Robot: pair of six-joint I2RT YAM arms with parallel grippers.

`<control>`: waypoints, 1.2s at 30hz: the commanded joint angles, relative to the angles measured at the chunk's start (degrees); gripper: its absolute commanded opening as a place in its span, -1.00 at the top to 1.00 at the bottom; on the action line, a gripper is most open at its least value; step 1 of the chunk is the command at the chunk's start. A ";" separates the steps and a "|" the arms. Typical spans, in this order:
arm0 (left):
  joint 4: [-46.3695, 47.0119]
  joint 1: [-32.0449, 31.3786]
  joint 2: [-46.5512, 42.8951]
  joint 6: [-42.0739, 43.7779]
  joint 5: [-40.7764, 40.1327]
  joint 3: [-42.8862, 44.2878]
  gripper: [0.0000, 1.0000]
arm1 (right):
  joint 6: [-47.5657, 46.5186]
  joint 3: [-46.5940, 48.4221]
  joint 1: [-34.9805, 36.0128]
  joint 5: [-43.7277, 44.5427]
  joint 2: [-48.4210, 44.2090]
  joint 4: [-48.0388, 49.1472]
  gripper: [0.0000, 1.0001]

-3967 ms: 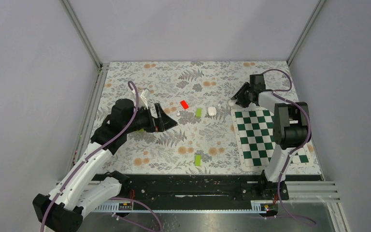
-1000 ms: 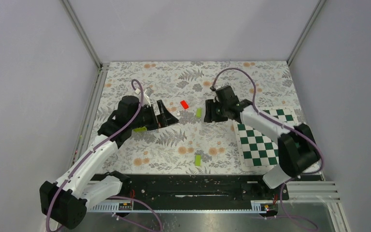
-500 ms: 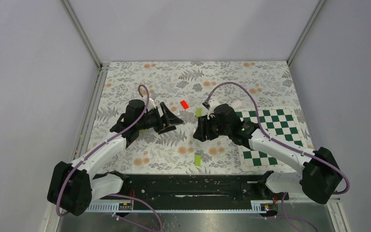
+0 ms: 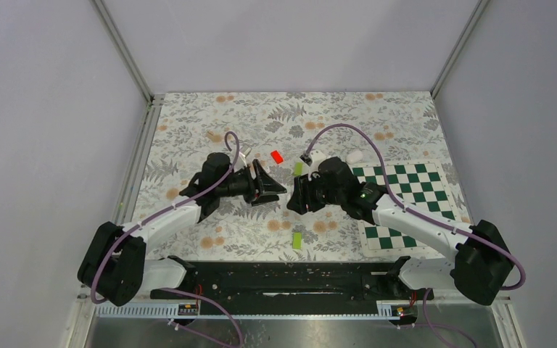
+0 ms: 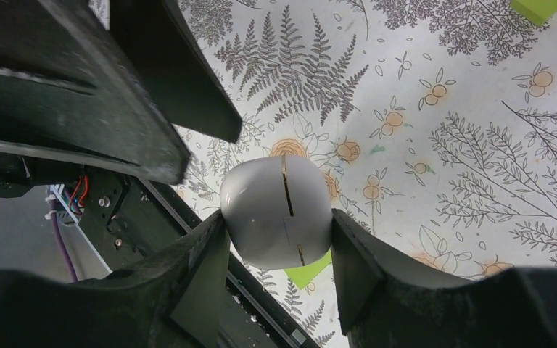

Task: Insert the wireless bluetooth earbuds into the charging case
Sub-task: Pass from the right arm to the left

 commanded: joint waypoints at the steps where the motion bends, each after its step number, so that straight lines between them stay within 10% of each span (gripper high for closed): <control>1: 5.32 -1.04 2.11 -1.16 2.02 0.91 -0.16 | -0.51 3.21 1.21 1.23 0.14 2.37 0.48; 15: 2.40 -4.21 4.64 1.14 2.26 3.27 0.00 | -0.38 4.37 2.32 1.91 0.70 2.19 0.48; 22: 3.84 -4.70 5.41 0.98 3.56 3.91 0.62 | 0.12 4.46 2.41 2.14 0.59 2.32 0.43; 26: 4.92 -4.70 5.42 0.58 4.37 3.69 1.00 | 0.82 5.02 2.41 3.64 -0.35 0.43 -0.26; 36: 3.65 -2.96 1.44 7.54 14.53 6.89 1.00 | -5.63 11.85 -0.37 8.75 -13.78 -14.27 -0.84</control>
